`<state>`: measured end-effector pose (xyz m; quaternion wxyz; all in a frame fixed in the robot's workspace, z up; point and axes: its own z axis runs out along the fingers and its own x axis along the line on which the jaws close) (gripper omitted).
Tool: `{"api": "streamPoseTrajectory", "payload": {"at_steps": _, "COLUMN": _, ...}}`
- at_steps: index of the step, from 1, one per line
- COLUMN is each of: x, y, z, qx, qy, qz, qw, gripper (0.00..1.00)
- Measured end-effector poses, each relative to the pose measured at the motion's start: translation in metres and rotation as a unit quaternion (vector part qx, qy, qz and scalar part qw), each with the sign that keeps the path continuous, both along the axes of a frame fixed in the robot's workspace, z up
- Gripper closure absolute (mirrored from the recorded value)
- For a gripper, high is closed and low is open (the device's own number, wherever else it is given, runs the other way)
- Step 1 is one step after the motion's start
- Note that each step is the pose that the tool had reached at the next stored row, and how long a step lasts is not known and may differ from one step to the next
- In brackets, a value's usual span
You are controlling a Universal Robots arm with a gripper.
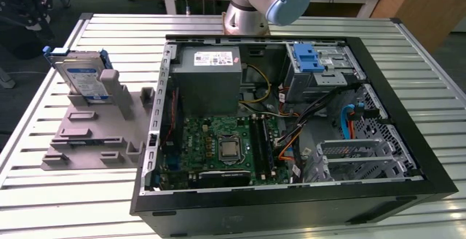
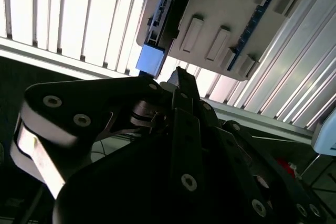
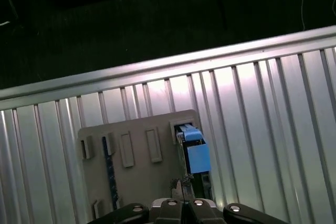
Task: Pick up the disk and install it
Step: 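Pick up the disk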
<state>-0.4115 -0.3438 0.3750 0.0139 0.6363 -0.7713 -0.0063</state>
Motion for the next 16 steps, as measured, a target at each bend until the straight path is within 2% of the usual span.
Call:
{"api": "streamPoseTrajectory", "payload": {"at_steps": 5, "x": -0.0001, "y": 0.0017, "z": -0.0014, "qx": 0.0009, "qy": -0.0032, "qz": 0.015, "qw": 0.9999, "gripper": 0.89}}
{"api": "streamPoseTrajectory", "payload": {"at_steps": 7, "x": -0.0001, "y": 0.0032, "z": -0.0022, "qx": 0.0021, "qy": -0.0032, "qz": 0.016, "qw": 0.9999, "gripper": 0.89}}
{"api": "streamPoseTrajectory", "payload": {"at_steps": 13, "x": -0.0001, "y": 0.0032, "z": -0.0022, "qx": 0.0021, "qy": -0.0032, "qz": 0.017, "qw": 0.9998, "gripper": 0.89}}
{"api": "streamPoseTrajectory", "payload": {"at_steps": 16, "x": -0.0003, "y": 0.0032, "z": -0.0023, "qx": 0.0021, "qy": -0.0051, "qz": 0.023, "qw": 0.9997, "gripper": 0.89}}
